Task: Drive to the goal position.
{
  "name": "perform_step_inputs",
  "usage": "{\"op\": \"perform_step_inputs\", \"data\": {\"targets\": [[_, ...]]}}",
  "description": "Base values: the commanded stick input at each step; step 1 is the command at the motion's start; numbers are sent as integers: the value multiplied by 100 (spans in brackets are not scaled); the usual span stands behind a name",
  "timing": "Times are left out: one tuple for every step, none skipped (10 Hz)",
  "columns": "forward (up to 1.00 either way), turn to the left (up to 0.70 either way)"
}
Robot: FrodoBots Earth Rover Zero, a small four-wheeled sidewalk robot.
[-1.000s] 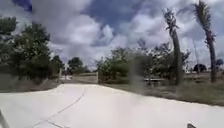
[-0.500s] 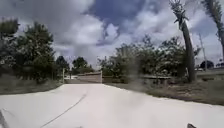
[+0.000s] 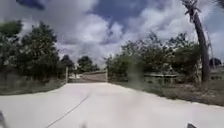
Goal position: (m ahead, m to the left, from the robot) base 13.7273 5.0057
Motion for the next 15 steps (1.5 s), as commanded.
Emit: {"op": "perform_step_inputs", "data": {"targets": [[69,1],[69,1],[69,1],[69,1],[69,1],[69,1],[69,1],[69,1],[69,1],[69,1],[69,1],[69,1],[69,1],[69,1],[69,1]]}}
